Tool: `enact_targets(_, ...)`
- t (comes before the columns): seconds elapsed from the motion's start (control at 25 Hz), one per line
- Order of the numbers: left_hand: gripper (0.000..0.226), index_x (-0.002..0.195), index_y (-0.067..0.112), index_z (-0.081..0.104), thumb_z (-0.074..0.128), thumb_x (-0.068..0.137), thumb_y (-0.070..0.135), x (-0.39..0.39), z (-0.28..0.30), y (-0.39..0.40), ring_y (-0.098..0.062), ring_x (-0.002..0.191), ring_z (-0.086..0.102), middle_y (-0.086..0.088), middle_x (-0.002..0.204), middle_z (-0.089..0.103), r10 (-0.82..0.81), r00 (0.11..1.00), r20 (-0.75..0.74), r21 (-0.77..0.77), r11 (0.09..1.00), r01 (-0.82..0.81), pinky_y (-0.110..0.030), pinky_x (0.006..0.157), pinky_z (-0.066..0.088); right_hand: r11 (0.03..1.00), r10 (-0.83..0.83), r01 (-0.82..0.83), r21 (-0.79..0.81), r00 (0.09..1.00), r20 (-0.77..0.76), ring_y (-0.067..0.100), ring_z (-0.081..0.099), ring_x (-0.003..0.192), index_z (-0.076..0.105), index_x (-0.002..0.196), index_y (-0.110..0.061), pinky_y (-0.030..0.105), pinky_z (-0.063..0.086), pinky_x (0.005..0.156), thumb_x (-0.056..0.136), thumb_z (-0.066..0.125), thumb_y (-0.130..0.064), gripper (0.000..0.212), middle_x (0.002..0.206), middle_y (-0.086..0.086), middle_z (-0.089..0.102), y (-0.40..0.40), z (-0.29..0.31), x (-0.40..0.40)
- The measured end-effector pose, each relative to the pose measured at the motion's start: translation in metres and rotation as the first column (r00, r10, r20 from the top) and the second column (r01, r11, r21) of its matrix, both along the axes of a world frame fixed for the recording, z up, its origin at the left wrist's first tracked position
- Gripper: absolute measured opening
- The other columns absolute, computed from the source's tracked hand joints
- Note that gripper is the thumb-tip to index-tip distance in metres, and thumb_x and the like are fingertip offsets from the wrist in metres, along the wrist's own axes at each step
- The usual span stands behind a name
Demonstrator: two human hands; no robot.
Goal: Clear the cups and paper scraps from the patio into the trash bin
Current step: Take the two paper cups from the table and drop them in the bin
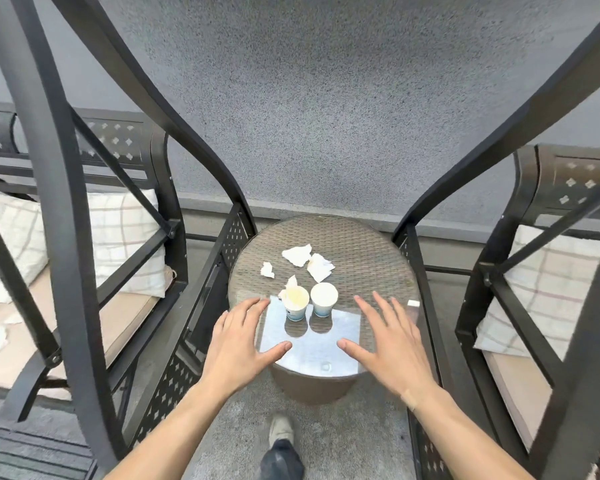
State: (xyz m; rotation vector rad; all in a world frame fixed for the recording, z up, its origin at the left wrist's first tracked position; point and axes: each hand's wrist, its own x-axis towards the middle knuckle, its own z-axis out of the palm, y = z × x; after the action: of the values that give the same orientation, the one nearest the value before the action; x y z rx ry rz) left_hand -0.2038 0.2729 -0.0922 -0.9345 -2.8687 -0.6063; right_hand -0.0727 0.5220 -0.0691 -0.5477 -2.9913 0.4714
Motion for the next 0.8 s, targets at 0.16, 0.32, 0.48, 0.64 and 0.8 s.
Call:
enact_targets(0.16, 0.086, 0.142, 0.028, 0.037, 0.048, 0.074, 0.079, -0.052, -0.012, 0.015, -0.013, 0.134, 0.035, 0.007, 0.143, 0.040, -0.033, 0.999, 0.039, 0.003, 0.999, 0.033, -0.039, 0.113, 0.025, 1.000, 0.004, -0.004, 0.007, 1.000, 0.009, 0.017, 0.003, 0.146, 0.007, 0.145, -0.048, 0.047, 0.015, 0.114, 0.072, 0.026, -0.088, 0.086, 0.158, -0.008, 0.012, 0.009, -0.003, -0.043)
enact_targets(0.32, 0.086, 0.142, 0.031, 0.034, 0.050, 0.073, 0.079, -0.094, -0.026, 0.019, -0.013, 0.133, 0.034, 0.008, 0.140, 0.041, -0.073, 0.993, 0.094, -0.027, 0.997, 0.076, -0.037, 0.112, 0.023, 1.000, -0.010, 0.009, 0.011, 0.998, 0.059, 0.017, 0.007, 0.145, 0.008, 0.145, -0.047, 0.046, 0.017, 0.114, 0.070, 0.026, -0.089, 0.088, 0.157, -0.007, 0.016, 0.008, -0.013, -0.082)
enact_targets(0.48, 0.085, 0.140, 0.030, 0.034, 0.050, 0.072, 0.079, -0.128, -0.045, 0.018, -0.014, 0.131, 0.036, 0.007, 0.138, 0.043, -0.104, 0.983, 0.151, -0.080, 0.990, 0.117, -0.038, 0.112, 0.025, 1.000, -0.023, 0.021, 0.022, 0.991, 0.133, 0.017, 0.014, 0.144, 0.011, 0.146, -0.044, 0.046, 0.024, 0.113, 0.074, 0.028, -0.086, 0.085, 0.156, -0.007, 0.021, 0.006, -0.036, -0.104)
enact_targets(0.64, 0.083, 0.139, 0.031, 0.033, 0.054, 0.071, 0.074, -0.146, -0.063, 0.023, -0.015, 0.130, 0.037, 0.007, 0.136, 0.042, -0.142, 0.960, 0.241, -0.089, 0.982, 0.167, -0.040, 0.111, 0.028, 0.997, -0.070, 0.071, 0.002, 0.977, 0.200, 0.016, 0.022, 0.141, 0.014, 0.146, -0.044, 0.046, 0.030, 0.111, 0.077, 0.040, -0.080, 0.082, 0.154, -0.007, 0.026, 0.012, -0.054, -0.112)
enact_targets(0.8, 0.083, 0.140, 0.033, 0.032, 0.058, 0.070, 0.071, -0.158, -0.078, 0.034, -0.017, 0.130, 0.037, 0.007, 0.134, 0.043, -0.142, 0.943, 0.301, -0.096, 0.979, 0.178, -0.040, 0.111, 0.028, 0.996, -0.089, 0.091, 0.000, 0.969, 0.230, 0.017, 0.027, 0.138, 0.018, 0.145, -0.042, 0.044, 0.036, 0.105, 0.078, 0.047, -0.074, 0.079, 0.152, -0.007, 0.029, 0.019, -0.064, -0.128)
